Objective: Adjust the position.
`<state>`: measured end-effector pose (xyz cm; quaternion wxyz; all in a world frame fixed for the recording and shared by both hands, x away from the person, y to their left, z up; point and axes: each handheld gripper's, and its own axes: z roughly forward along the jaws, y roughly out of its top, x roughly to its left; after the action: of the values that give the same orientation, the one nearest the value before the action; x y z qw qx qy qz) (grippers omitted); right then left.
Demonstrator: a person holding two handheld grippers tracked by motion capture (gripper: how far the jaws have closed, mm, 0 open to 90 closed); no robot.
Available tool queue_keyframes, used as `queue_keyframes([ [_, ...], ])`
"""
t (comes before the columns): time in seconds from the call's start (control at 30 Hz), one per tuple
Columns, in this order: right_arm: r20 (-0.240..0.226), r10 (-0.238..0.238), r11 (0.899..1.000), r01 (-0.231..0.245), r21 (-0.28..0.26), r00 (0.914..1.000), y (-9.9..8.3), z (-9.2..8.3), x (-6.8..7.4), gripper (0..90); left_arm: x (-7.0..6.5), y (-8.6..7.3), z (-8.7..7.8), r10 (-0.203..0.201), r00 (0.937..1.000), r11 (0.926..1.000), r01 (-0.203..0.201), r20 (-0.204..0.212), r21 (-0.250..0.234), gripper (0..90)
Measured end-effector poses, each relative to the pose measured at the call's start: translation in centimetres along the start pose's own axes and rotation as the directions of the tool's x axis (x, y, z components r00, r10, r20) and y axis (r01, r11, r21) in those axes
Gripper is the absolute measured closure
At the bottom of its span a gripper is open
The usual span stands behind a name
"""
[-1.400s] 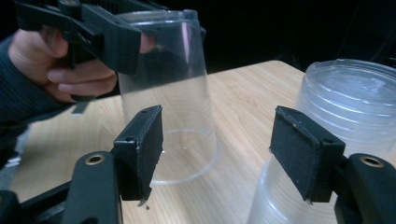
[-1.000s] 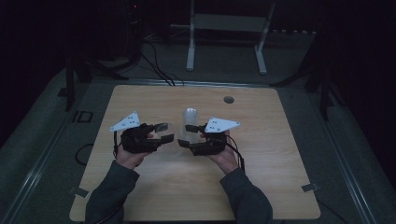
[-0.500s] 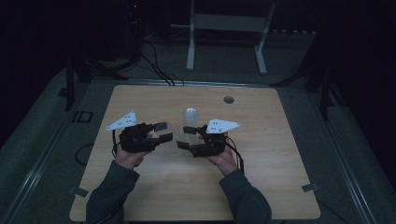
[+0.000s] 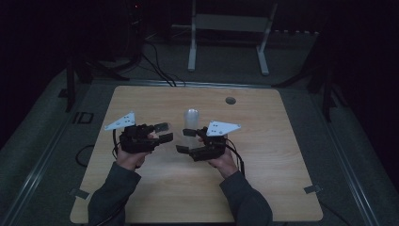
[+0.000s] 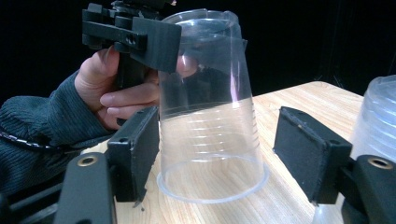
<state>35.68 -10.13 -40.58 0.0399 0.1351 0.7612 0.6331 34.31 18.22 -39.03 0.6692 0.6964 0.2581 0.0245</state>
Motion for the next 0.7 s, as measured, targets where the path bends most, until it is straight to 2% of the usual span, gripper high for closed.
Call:
queue_keyframes([
  [0.43, -0.036, 0.008, 1.0, -0.008, 0.001, 0.9993, -0.1, 0.7, 0.2, 27.9, -0.1, -0.1, 0.3, -0.009, 0.9998, 1.0, 0.009, 0.018, 0.001, 41.3],
  [0.7, -0.038, 0.011, 1.0, -0.01, 0.02, 0.9992, -0.3, 1.2, 0.3, 25.5, -0.2, 0.0, 0.4, -0.009, 0.9996, 1.0, 0.009, 0.029, 0.001, 41.3],
])
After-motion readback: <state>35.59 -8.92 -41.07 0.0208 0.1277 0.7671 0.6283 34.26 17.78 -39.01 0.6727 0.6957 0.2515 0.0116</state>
